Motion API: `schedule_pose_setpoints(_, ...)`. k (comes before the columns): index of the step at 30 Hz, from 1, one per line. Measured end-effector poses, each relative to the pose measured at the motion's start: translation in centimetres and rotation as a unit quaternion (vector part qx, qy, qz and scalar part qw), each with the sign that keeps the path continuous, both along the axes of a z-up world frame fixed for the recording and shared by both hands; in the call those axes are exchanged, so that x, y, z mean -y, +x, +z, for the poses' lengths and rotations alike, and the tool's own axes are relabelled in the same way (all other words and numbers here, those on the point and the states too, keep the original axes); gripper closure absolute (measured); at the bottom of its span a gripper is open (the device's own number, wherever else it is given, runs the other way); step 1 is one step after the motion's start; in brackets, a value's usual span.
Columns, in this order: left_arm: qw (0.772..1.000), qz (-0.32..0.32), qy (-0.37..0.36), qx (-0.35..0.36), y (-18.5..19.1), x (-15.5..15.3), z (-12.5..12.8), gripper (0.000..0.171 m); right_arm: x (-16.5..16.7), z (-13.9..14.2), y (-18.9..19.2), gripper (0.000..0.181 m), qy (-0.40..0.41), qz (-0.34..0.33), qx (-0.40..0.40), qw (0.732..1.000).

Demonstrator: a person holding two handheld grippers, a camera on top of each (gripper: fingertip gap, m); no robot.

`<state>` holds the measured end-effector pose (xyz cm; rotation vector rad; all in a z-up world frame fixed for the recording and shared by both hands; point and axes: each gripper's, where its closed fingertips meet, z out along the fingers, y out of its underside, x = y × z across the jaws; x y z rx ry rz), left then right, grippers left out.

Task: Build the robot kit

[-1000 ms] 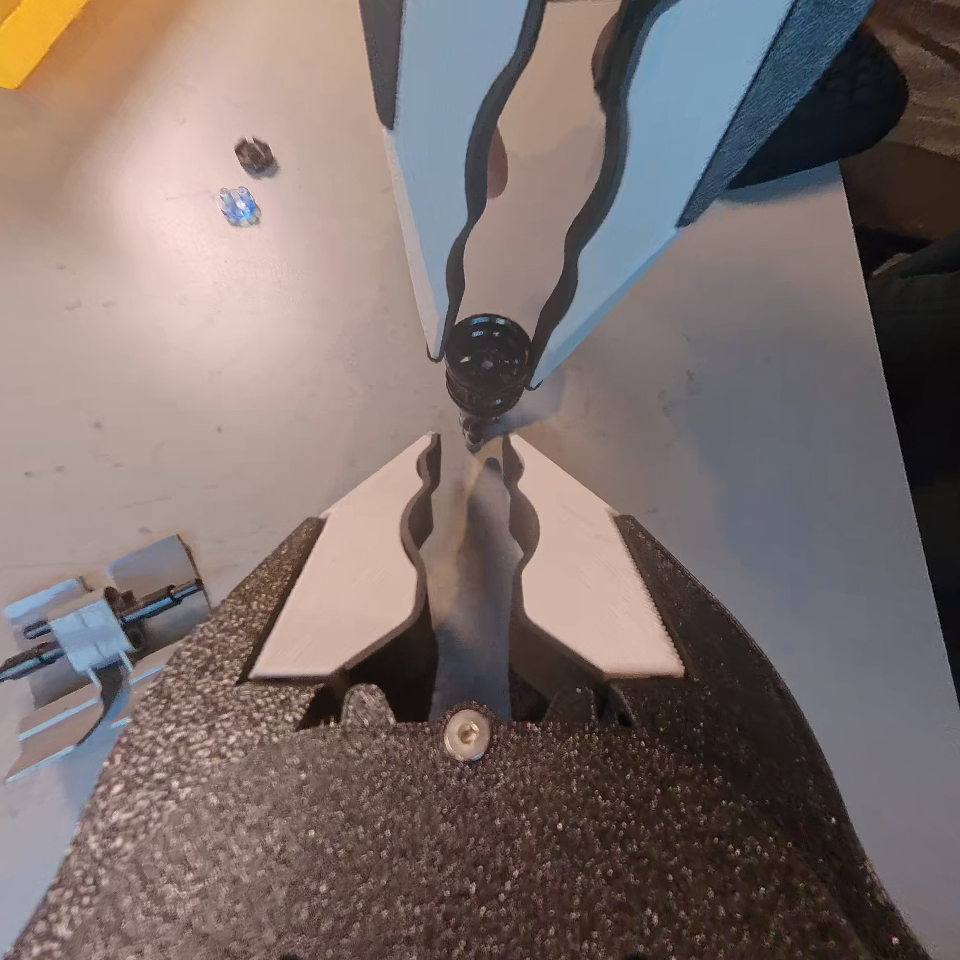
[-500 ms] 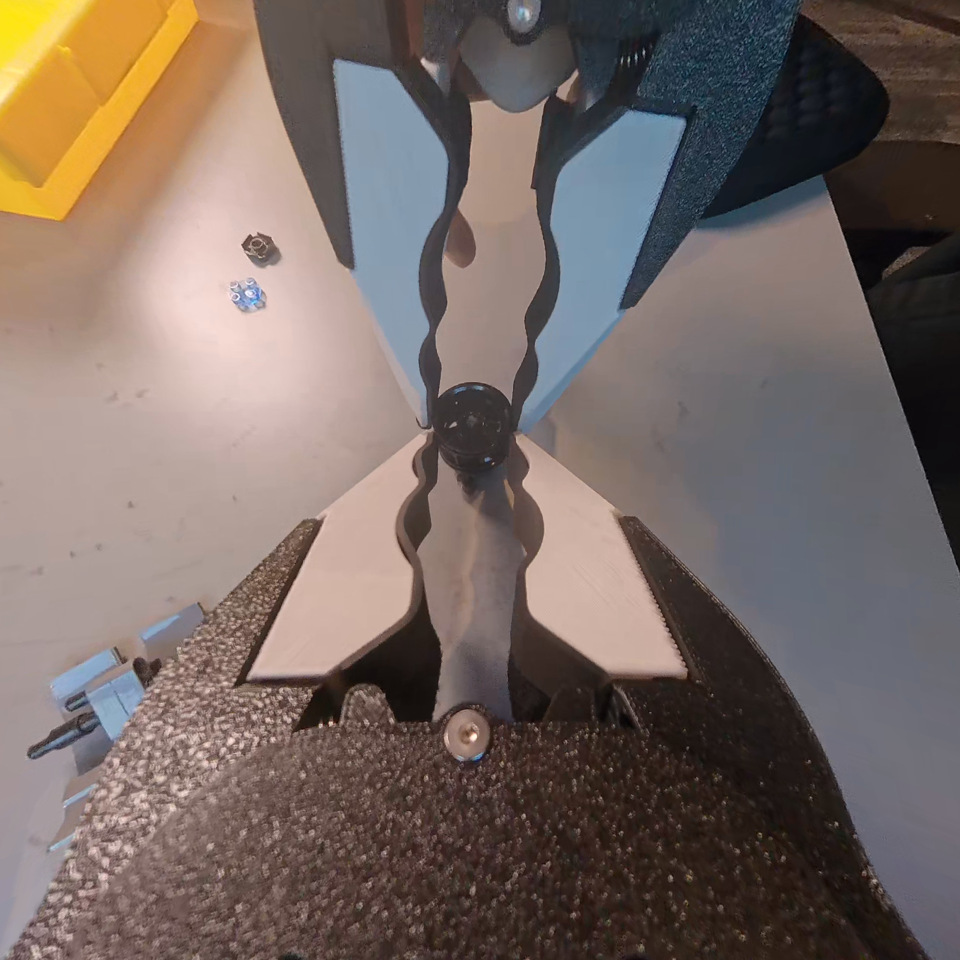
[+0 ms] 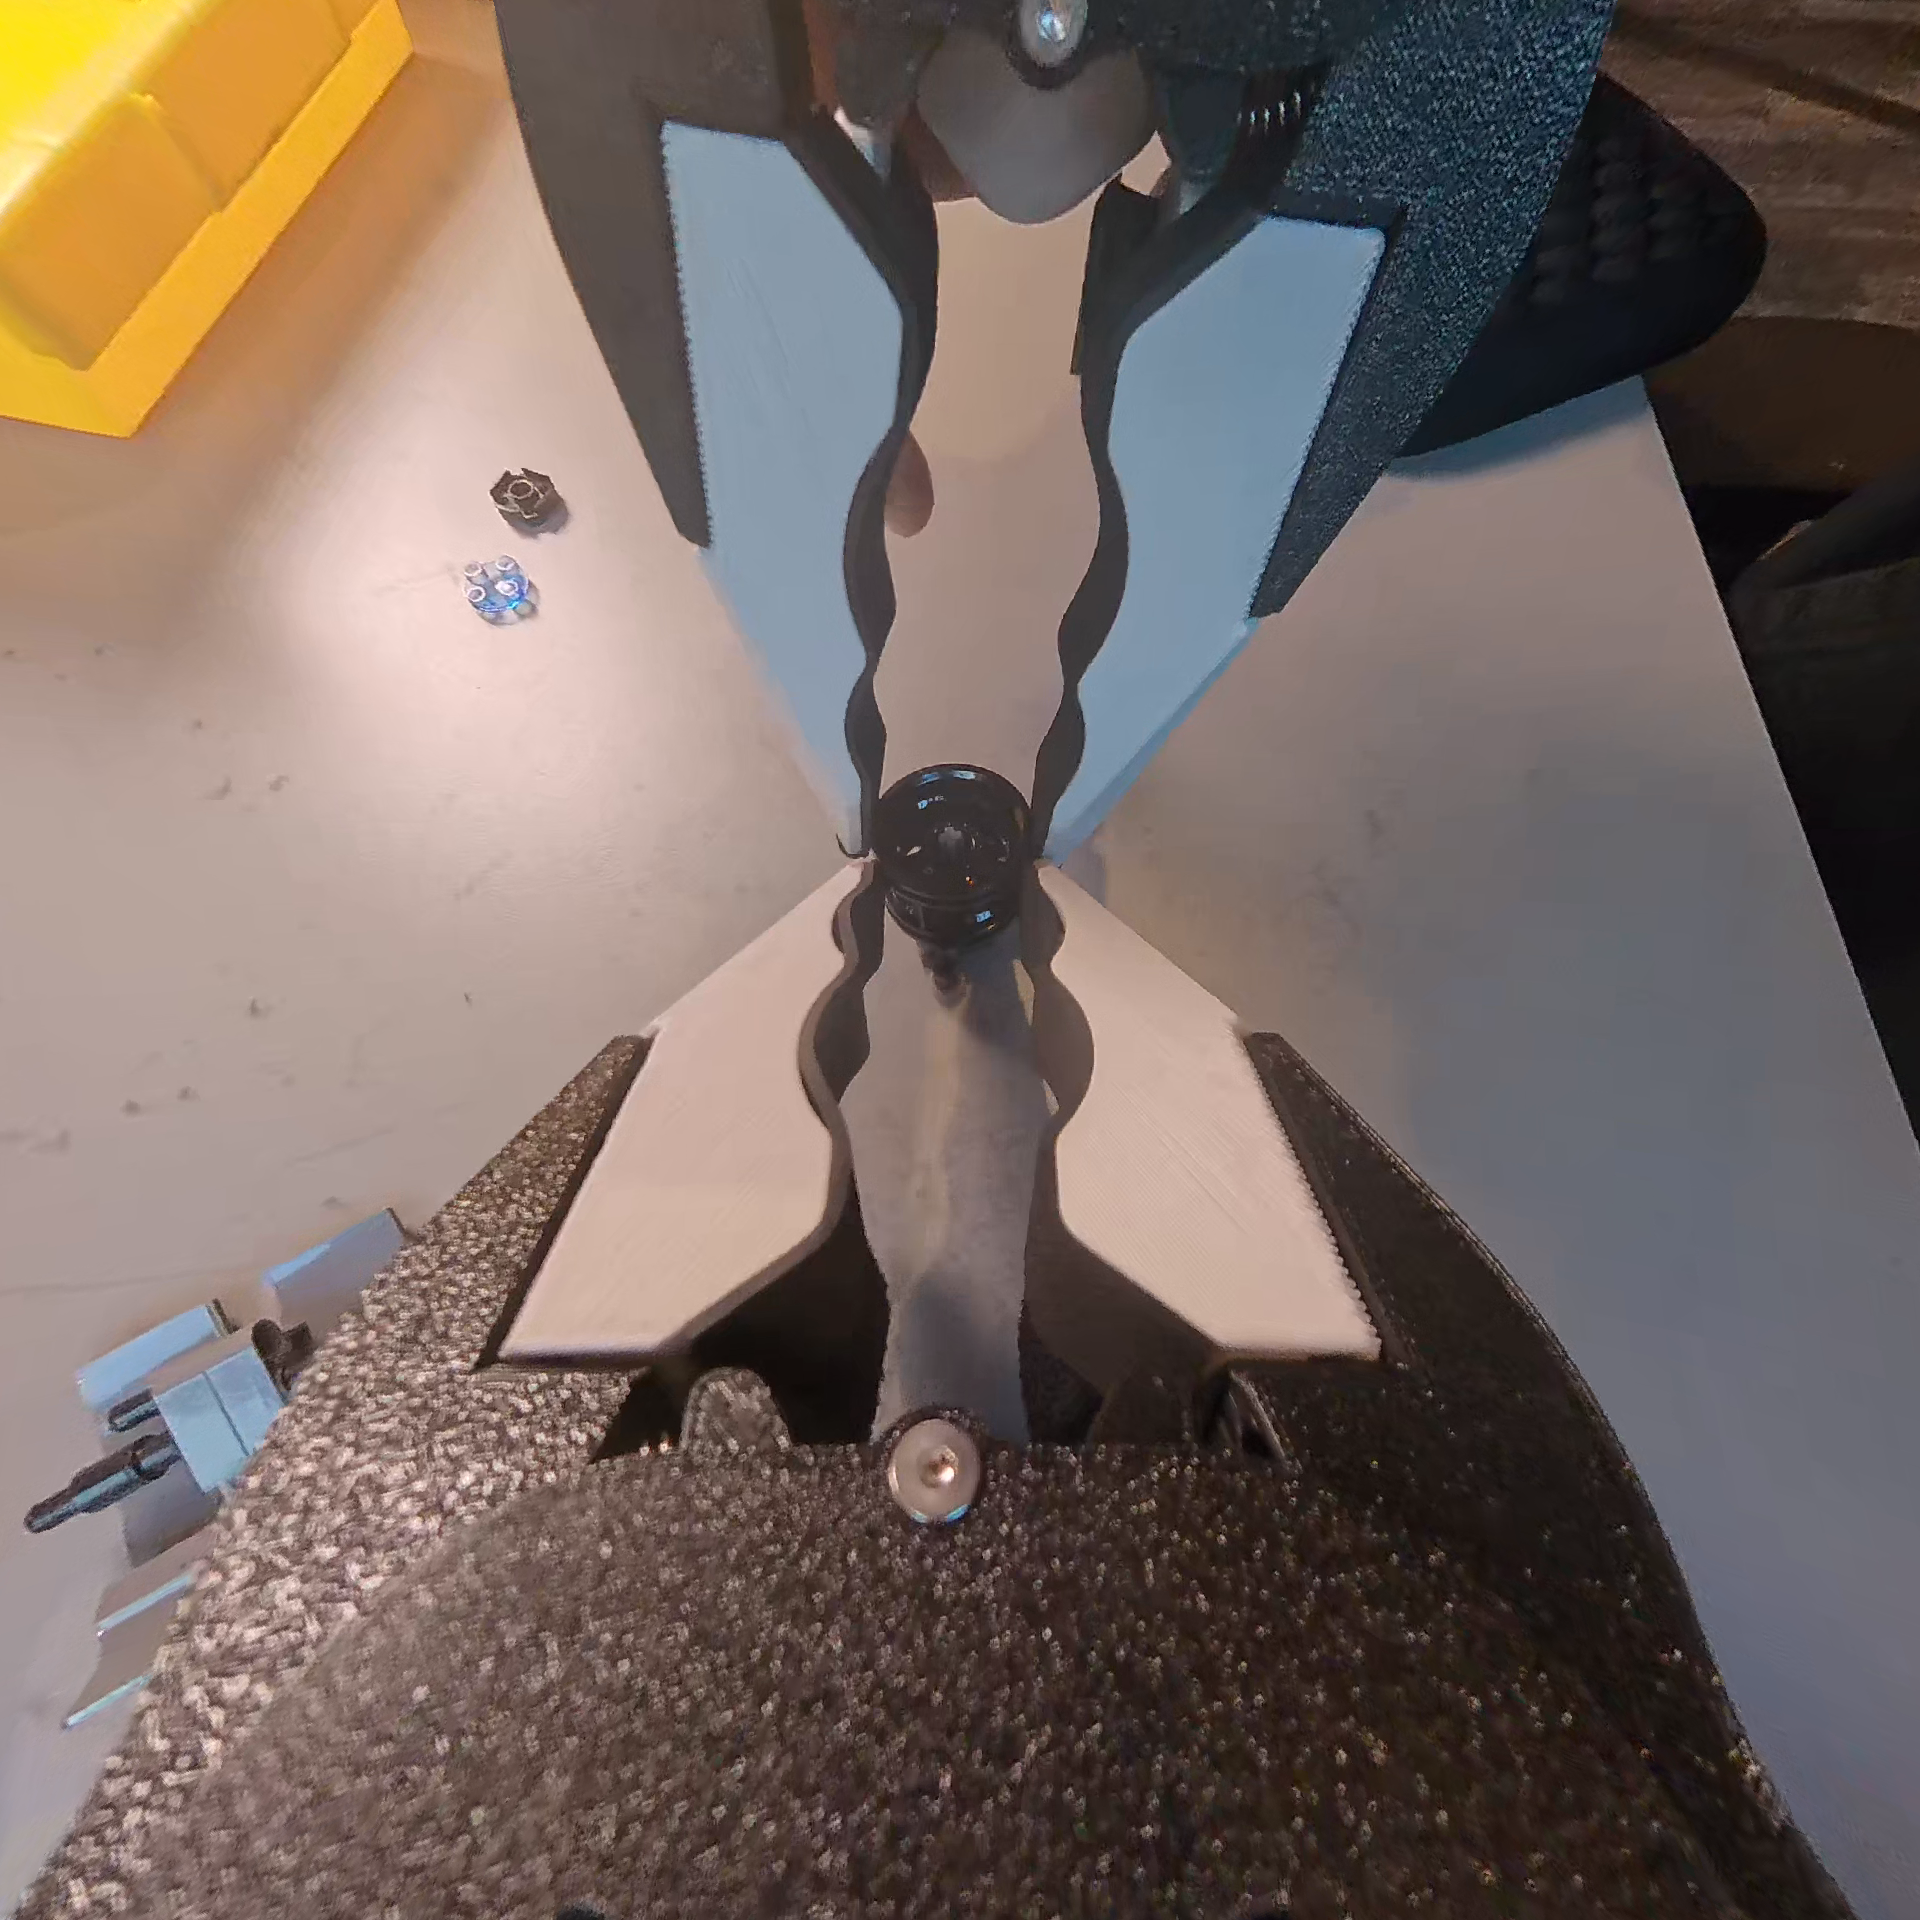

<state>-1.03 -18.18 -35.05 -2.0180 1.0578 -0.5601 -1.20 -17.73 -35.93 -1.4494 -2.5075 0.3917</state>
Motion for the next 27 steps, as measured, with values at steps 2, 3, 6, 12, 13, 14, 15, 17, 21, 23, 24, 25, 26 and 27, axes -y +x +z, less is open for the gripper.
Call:
schedule_pose_setpoints(2, 1.0, -0.002, 0.002, 0.005, 0.0, 0.1, 0.0, 0.146, 0.1, 0.0, -0.1, 0.149, 0.004, 0.012, -0.005, 1.0)
schedule_pose_setpoints(3, 1.0, -0.003, 0.005, 0.002, 0.1, 0.1, 0.1, 0.146, 0.1, 0.0, -0.1, 0.149, 0.004, 0.016, -0.01, 1.0)
schedule_pose_setpoints(6, 1.0, 0.001, 0.008, 0.001, 0.2, 0.1, 0.1, 0.146, -0.2, 0.1, -0.2, 0.135, 0.011, 0.022, -0.027, 0.999)
schedule_pose_setpoints(12, 1.0, 0.005, 0.008, 0.016, 0.1, 0.1, 0.1, 0.145, 0.1, -0.1, 0.1, 0.135, 0.013, 0.042, -0.039, 0.998)
schedule_pose_setpoints(13, 1.0, 0.005, 0.005, 0.019, 0.0, 0.1, 0.1, 0.145, 0.1, -0.2, 0.0, 0.142, 0.013, 0.044, -0.041, 0.998)
schedule_pose_setpoints(14, 1.0, 0.003, 0.0, 0.02, -0.2, 0.2, 0.1, 0.142, -0.1, -0.3, -0.1, 0.148, 0.012, 0.043, -0.044, 0.998)
schedule_pose_setpoints(15, 1.0, 0.0, -0.003, 0.021, -0.5, 0.3, 0.1, 0.142, 0.0, -0.3, 0.0, 0.148, 0.002, 0.041, -0.043, 0.998)
schedule_pose_setpoints(17, 0.999, -0.007, -0.008, 0.032, -1.4, 0.7, 0.6, 0.142, 0.0, -0.3, 0.0, 0.149, -0.019, 0.036, -0.04, 0.998)
schedule_pose_setpoints(21, 0.999, -0.002, -0.02, 0.028, -2.8, 1.1, 0.4, 0.144, 0.5, 0.8, -0.3, 0.149, -0.12, 0.001, -0.069, 0.99)
schedule_pose_setpoints(23, 0.999, -0.014, -0.025, 0.043, -2.5, 1.7, 0.6, 0.144, 1.2, 2.8, -0.9, 0.148, -0.232, -0.035, -0.103, 0.967)
schedule_pose_setpoints(24, 0.998, -0.017, -0.023, 0.056, -2.3, 1.8, 1.0, 0.144, 1.7, 4.2, -1.0, 0.148, -0.297, -0.046, -0.12, 0.946)
schedule_pose_setpoints(25, 0.997, -0.019, -0.018, 0.071, -2.2, 1.8, 1.6, 0.144, 2.1, 5.6, -1.1, 0.148, -0.361, -0.053, -0.135, 0.921)
schedule_pose_setpoints(26, 0.995, -0.023, -0.014, 0.092, -1.9, 1.9, 2.4, 0.143, 2.4, 6.9, -1.1, 0.148, -0.416, -0.057, -0.154, 0.894)
schedule_pose_setpoints(27, 0.993, -0.03, -0.009, 0.114, -1.6, 2.1, 3.3, 0.143, 2.4, 8.2, -1.2, 0.148, -0.462, -0.062, -0.176, 0.867)
